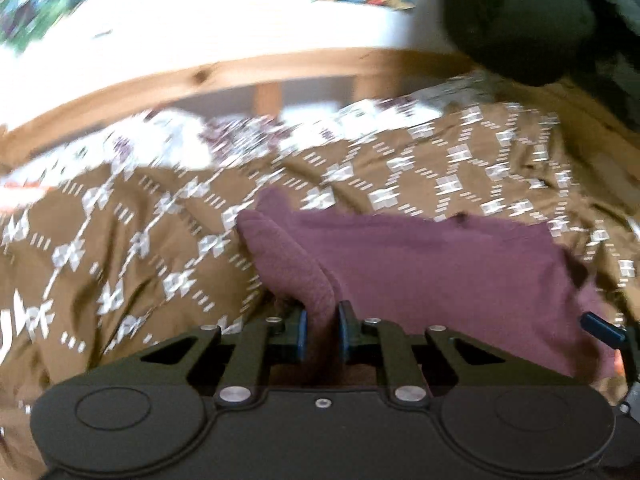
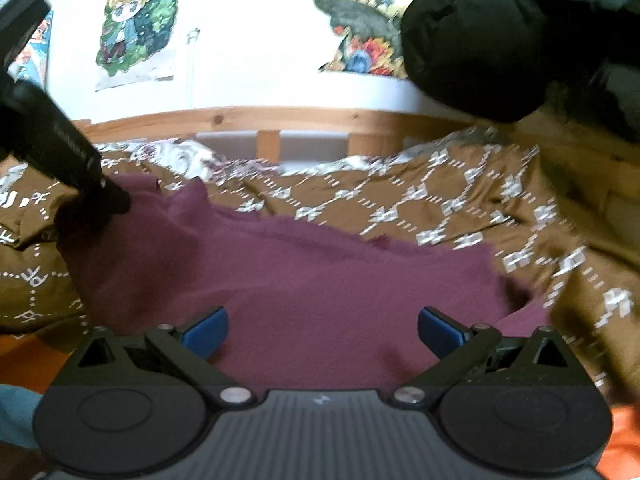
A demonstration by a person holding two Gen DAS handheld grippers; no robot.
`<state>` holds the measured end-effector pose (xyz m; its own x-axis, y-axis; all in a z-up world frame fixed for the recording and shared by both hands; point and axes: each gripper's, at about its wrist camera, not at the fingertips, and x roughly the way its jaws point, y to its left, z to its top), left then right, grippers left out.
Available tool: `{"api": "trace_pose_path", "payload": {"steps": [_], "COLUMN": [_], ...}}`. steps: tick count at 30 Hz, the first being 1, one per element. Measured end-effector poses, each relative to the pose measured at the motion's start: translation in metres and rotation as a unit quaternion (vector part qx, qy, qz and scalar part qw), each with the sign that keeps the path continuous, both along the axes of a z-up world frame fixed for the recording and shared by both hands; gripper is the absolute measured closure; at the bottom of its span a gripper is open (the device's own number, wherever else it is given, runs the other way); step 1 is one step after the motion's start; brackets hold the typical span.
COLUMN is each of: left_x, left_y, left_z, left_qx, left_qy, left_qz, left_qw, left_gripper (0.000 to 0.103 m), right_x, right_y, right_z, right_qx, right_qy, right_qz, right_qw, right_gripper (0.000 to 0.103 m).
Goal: Fold small clothes
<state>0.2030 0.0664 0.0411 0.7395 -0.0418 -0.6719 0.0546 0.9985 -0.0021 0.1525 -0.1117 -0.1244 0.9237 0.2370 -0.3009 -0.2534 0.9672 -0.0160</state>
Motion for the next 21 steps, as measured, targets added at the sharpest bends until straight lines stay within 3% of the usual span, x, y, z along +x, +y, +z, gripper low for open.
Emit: {"api": "trace_pose_path", "payload": {"steps": [6,12,16,19,21], "left_x": [0.009,0.017,0.013,0.003,-0.011], "left_y": [-0.072,-0.148,-0.164,-0.164,-0.166], "left_z": [0.019,-0.01,-0.032,-0.036,-0.032], "left_qx": [0.001,0.058,0.066,0.052,0.045], "left_qy": [0.002,0.023,0.043,0.038,0.013], "left_qz": [-0.076,-0.14,-0.158,-0.167,-0.183], "left_qw": [0.9971,0.9881,0.9843,0.9838,0.9819], "left_gripper": [0.088,0.091,0.087,0.074,0.047], "right_x": [0.004,0.021,0.034,0.036,0.037], "right_y": [-0.049,-0.109,-0.145,-0.164,-0.167], "right_z": [0.027,0.038,0.035,0.032,0.029], "right_qx": [-0.04,-0.078,-0.038,0.008,0.029], "right_qy": [-0.007,0.002,0.035,0.047,0.054], "right_qz": [-0.06,-0.154,-0.19,-0.195,-0.192], "right_qw": [0.997,0.985,0.98,0.98,0.98], "right_gripper": [0.0,0.0,0.0,0.0,0.0]}}
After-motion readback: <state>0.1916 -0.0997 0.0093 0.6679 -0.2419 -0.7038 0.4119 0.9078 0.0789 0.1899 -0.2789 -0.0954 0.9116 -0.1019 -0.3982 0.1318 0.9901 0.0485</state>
